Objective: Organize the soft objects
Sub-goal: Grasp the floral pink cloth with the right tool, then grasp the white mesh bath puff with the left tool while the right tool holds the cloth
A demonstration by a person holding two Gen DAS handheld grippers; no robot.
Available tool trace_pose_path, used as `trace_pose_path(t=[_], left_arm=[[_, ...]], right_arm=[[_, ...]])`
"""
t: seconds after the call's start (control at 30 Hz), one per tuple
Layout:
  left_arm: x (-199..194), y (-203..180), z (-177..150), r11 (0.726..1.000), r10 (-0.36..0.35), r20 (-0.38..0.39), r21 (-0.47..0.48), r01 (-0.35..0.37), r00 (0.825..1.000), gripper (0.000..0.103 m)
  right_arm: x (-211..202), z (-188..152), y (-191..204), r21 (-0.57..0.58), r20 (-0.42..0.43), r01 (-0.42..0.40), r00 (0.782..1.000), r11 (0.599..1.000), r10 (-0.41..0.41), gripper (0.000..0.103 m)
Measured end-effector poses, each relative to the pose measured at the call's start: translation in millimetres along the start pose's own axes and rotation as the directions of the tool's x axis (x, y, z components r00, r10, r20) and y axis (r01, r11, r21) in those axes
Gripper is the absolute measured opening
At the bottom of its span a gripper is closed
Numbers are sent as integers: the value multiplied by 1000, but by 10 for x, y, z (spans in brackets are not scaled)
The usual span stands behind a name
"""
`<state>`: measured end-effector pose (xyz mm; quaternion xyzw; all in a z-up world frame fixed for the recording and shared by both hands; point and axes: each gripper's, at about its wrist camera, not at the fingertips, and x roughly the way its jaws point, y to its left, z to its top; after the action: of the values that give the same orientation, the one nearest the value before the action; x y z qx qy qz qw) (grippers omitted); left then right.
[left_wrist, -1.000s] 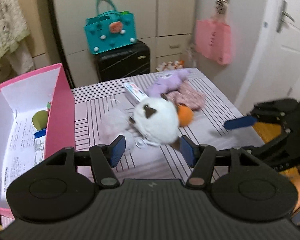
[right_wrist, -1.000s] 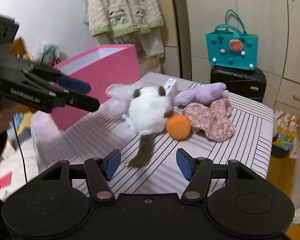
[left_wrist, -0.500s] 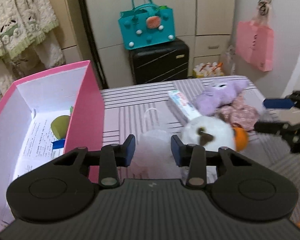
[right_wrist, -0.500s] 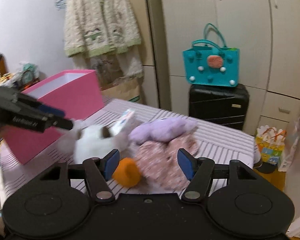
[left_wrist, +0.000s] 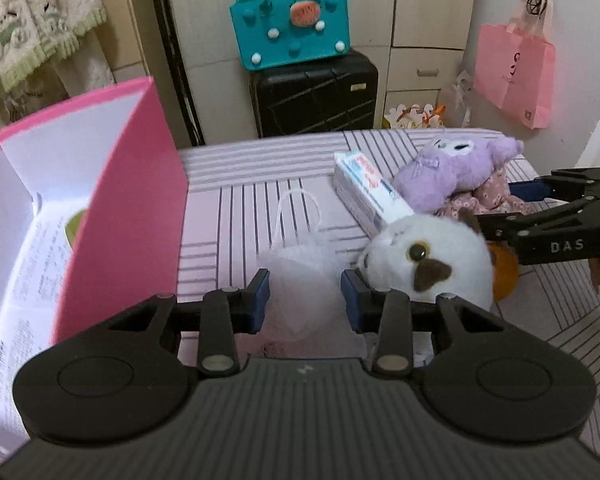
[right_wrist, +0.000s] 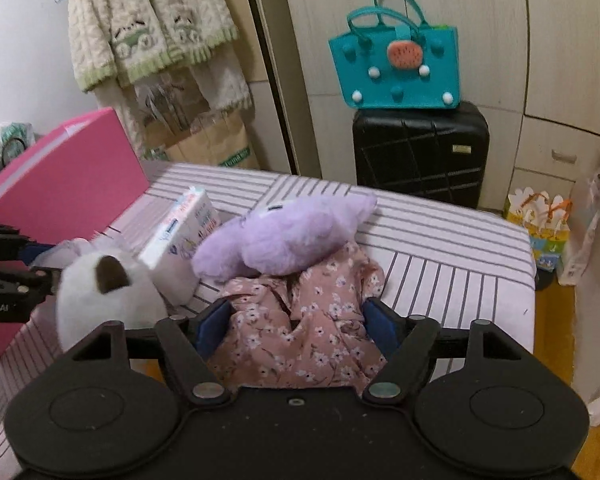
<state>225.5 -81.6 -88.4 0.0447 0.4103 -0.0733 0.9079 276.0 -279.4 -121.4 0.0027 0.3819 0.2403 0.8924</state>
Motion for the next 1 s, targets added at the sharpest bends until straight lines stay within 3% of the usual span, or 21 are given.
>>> trace_pose_path(t=[0.17,0.3,0.33,0.4,0.53,0.77,1.0], left_arm=[[61,0,-36,999,36,-2,-20,-36,999,41],[107,14,-77,999,33,-17,-34,-33,999,41],[118,14,-89,999,38,-20,-33,-38,999,41],[132,5,-113,999,41,-11,-25,-41,999,41],[155,5,-141,999,46,6,-15,-46,999,31],[95,26,-155,999,46,23,-19,-45,999,27],[-102,22,-207,1000,7,58,-18,-6,998,27]], right_arm=[[-15,-44,74,-38,5,50,999,998,-50,75],[-109,-59,39,-19,4,74,997,997,-74,30],[-137,-75,13,-7,5,60,998,998,-60,23],[-181,-107,-39,29,14,35,999,999,-35,20],[-238,-183,-95,92,31,-7,999,996,4,18],[-329,-200,-14,98,30,43,998,994,-46,18],[-490,-225,108,103,28,16,999,995,-19,18]])
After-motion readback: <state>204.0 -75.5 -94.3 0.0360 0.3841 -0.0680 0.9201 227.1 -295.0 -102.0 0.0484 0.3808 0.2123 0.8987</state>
